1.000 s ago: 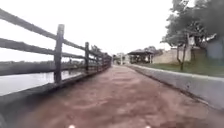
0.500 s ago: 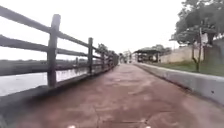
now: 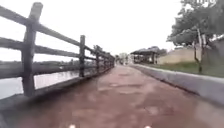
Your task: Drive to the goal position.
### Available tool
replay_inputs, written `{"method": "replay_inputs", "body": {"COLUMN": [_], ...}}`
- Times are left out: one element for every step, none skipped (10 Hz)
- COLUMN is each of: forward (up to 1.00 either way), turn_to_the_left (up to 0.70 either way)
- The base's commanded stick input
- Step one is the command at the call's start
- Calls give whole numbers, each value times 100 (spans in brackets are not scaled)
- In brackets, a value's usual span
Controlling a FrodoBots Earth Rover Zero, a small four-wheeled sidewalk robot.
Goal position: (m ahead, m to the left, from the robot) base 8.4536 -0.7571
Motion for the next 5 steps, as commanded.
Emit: {"method": "replay_inputs", "body": {"forward": [100, 100, 100, 100, 100], "turn_to_the_left": [-29, -29, -29, -29, -29]}}
